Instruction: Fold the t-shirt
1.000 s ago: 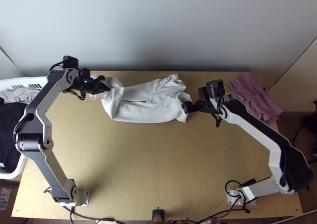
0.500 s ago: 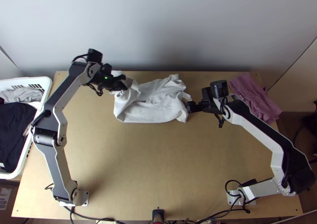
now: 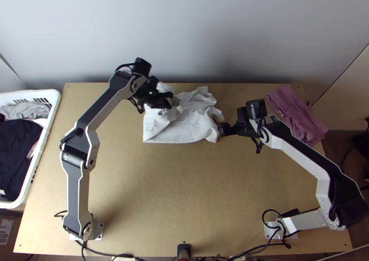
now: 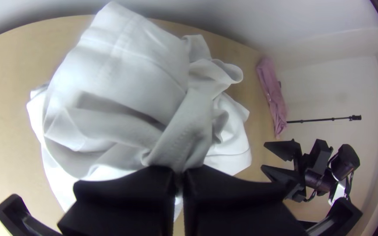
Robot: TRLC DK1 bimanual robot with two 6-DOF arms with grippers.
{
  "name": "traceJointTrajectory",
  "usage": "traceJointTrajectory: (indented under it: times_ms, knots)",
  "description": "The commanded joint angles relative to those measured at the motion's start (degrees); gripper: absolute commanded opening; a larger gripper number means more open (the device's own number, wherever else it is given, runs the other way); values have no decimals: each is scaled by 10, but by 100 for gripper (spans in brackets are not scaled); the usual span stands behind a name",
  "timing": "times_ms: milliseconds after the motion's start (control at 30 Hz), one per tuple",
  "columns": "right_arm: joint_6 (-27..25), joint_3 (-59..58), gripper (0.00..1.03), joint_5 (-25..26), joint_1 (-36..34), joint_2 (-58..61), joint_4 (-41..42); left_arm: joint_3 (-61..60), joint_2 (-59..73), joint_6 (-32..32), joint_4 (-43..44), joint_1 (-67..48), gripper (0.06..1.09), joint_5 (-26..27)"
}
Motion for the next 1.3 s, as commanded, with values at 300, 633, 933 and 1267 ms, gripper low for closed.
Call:
traceJointTrajectory:
  times_ms: [300,633,933,1267]
  knots:
    - [32,-94,99,-1,-27,-52,65,82,60,-73,57,-101,9,-18]
    - [40,-141,99,-1,-43,-80,117,82,97,-134,141,-136,9,-19]
    - [38,-174,99,-10,-76,-102,126,82,127,-198,252,-164,11,-14]
    - [40,-196,99,-18,-70,-111,130,89,170,-230,281,-181,104,-5]
